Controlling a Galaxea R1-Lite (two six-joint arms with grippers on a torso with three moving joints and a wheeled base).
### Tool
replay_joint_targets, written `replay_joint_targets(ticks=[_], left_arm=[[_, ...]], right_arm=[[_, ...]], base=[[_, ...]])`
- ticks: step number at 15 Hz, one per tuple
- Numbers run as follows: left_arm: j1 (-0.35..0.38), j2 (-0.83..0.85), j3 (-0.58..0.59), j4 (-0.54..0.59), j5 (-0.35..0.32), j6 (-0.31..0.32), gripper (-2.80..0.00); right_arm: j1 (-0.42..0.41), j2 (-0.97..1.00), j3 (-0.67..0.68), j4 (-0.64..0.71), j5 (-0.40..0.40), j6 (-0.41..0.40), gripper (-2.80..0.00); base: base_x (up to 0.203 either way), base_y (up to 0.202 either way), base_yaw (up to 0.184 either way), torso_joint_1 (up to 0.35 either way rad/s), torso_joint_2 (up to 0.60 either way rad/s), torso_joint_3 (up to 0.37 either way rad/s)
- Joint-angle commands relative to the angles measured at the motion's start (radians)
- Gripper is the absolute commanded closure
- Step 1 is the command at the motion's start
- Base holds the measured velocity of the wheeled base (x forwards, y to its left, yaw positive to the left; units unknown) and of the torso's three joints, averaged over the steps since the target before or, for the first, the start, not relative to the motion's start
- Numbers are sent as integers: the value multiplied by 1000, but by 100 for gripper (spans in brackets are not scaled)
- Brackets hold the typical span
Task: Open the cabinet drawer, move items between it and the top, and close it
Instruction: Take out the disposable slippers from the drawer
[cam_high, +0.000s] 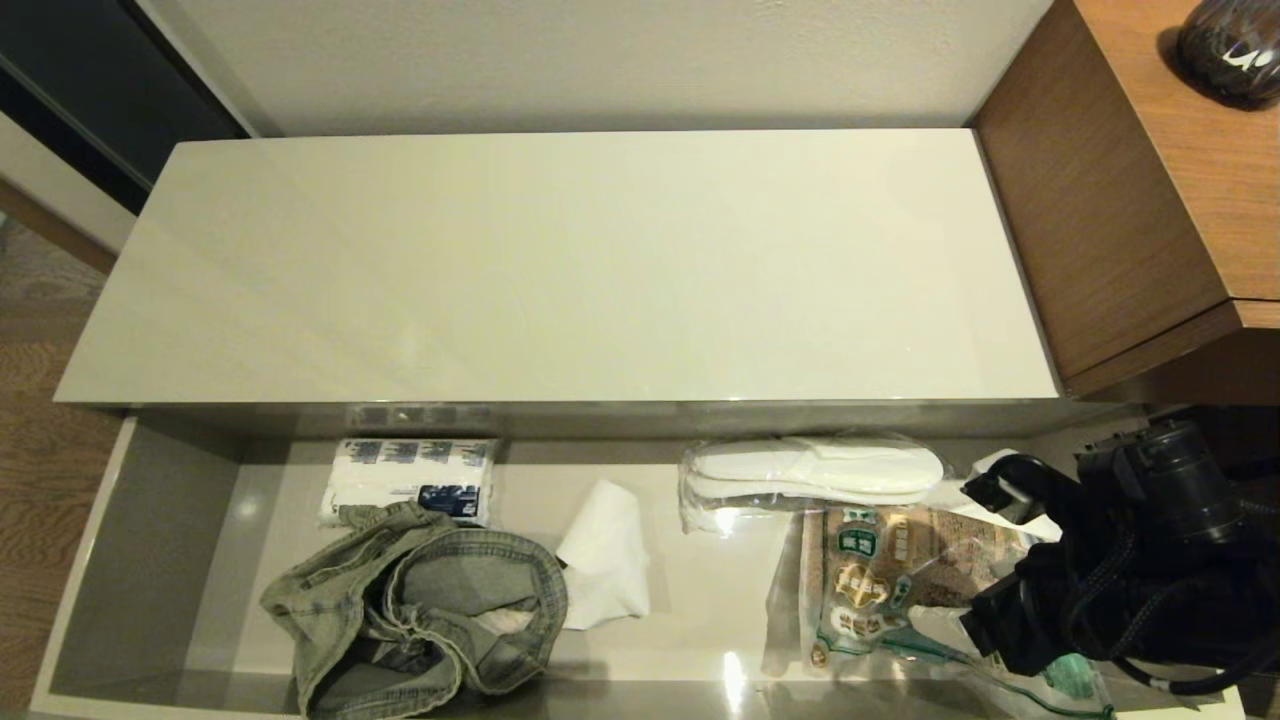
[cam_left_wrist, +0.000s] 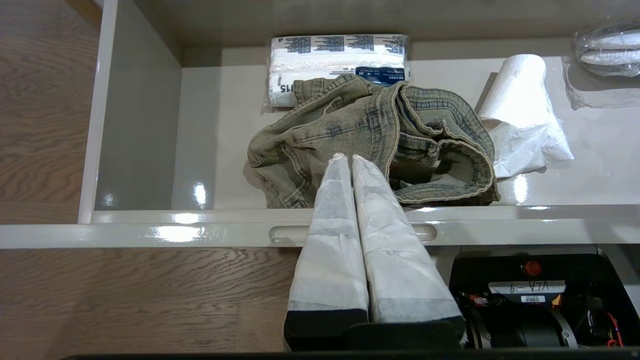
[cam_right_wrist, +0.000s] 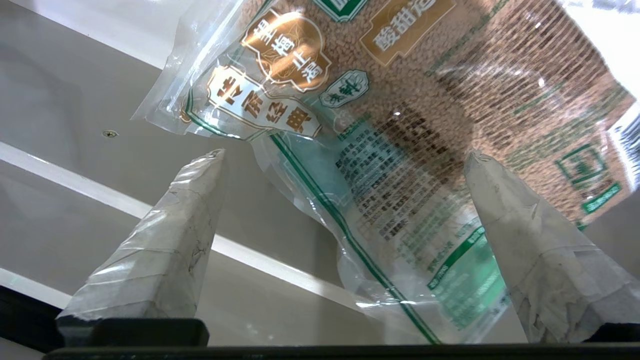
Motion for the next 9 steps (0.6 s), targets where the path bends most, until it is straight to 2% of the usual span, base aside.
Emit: replay_joint_targets(ticks=[1, 2, 9], left_arm=[[0, 2, 0, 0, -1, 0, 0], [0, 2, 0, 0, 1, 0, 0], [-1, 2, 0, 0, 0, 0, 0]], right_arm=[[1, 9, -5, -13, 0, 21, -280], [1, 12, -7, -44, -2, 49, -280], [-1, 14, 2, -79, 0, 55, -280]], base=[[0, 0, 0, 0, 0, 0], [0, 0, 0, 0, 0, 0], [0, 0, 0, 0, 0, 0]])
